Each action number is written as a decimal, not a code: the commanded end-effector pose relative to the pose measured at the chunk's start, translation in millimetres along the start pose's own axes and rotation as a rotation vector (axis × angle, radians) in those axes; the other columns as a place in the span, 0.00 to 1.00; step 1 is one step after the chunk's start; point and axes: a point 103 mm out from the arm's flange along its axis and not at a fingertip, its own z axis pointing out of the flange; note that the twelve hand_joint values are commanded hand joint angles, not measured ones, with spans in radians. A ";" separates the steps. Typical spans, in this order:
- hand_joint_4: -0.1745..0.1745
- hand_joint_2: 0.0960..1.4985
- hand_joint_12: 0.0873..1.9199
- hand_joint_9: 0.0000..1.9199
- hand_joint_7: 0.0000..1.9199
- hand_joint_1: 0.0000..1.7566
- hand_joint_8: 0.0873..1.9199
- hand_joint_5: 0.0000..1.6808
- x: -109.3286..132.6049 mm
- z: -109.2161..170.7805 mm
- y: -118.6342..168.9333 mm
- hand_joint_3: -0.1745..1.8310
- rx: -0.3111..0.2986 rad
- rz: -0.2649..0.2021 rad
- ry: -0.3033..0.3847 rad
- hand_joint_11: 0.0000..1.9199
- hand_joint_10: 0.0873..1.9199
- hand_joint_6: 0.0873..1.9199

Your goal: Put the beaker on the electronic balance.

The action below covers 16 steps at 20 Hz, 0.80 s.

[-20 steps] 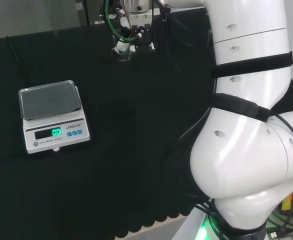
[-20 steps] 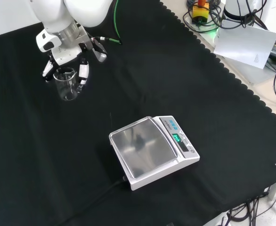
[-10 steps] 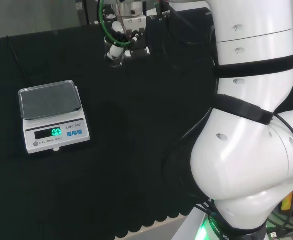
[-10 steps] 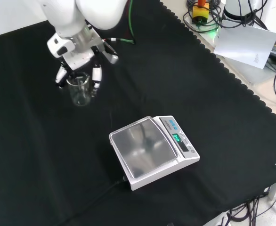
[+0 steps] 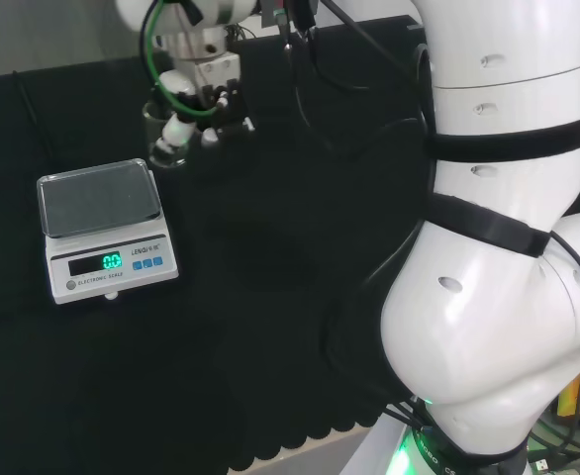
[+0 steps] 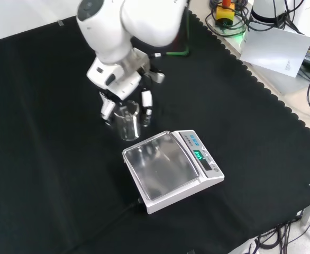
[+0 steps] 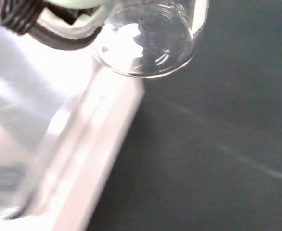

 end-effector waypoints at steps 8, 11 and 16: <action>0.00 0.57 0.48 0.73 0.56 0.64 0.79 0.51 89.3 20.4 -10.6 0.39 0.046 -0.188 -0.037 0.73 0.54 0.67; 0.00 0.56 0.48 0.73 0.56 0.64 0.79 0.51 93.6 28.5 -6.5 0.39 0.064 -0.189 -0.045 0.74 0.54 0.67; 0.00 0.56 0.47 0.74 0.56 0.64 0.79 0.52 95.2 38.9 0.9 0.39 0.081 -0.187 -0.049 0.75 0.53 0.67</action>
